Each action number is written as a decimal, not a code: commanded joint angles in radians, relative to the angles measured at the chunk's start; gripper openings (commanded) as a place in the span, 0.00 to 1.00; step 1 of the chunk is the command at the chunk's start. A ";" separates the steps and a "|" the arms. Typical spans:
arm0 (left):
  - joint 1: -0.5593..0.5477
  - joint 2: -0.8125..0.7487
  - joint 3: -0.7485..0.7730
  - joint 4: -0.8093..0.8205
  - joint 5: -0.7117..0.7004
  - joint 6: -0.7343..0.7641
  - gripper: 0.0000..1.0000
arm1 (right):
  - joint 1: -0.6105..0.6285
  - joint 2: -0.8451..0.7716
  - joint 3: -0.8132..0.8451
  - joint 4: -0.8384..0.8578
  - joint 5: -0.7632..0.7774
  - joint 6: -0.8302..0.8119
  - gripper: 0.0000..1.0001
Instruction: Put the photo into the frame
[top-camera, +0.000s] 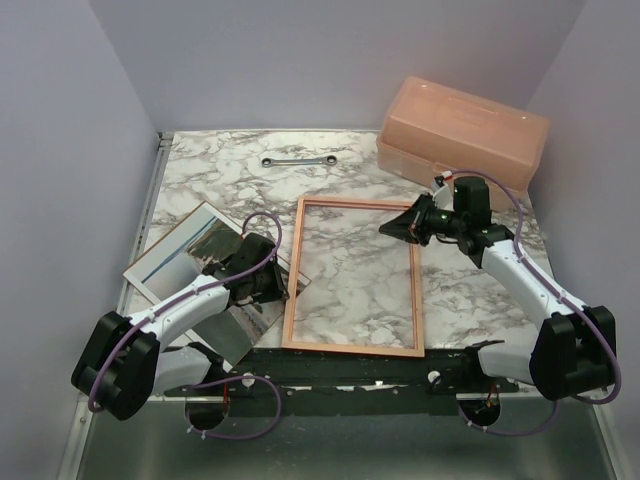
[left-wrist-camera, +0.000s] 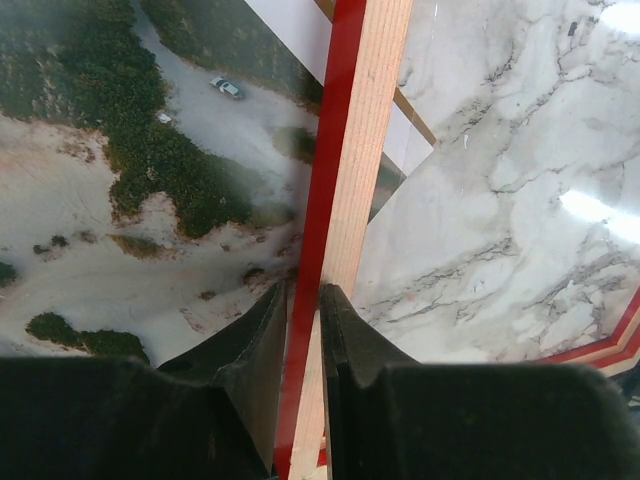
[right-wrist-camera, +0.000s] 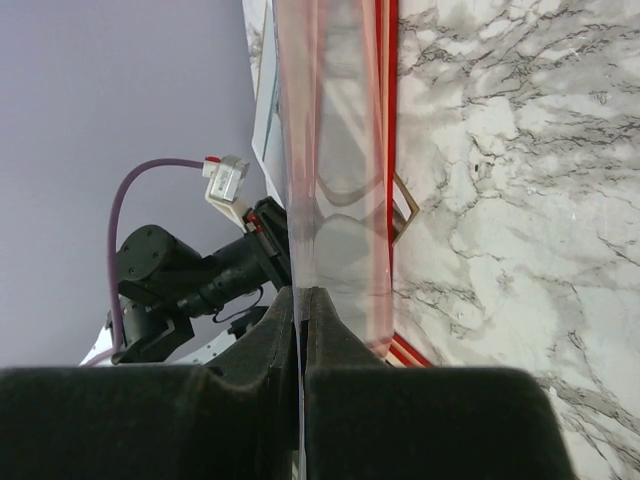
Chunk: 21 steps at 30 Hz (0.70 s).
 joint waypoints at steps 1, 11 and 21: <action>0.005 0.019 0.009 -0.031 -0.041 0.025 0.21 | -0.004 -0.005 0.013 0.056 -0.024 0.038 0.01; 0.005 0.024 0.008 -0.032 -0.043 0.028 0.20 | -0.004 -0.014 -0.062 0.112 -0.035 0.061 0.01; 0.004 0.027 0.008 -0.034 -0.046 0.028 0.20 | -0.004 -0.043 -0.158 0.156 -0.039 0.092 0.01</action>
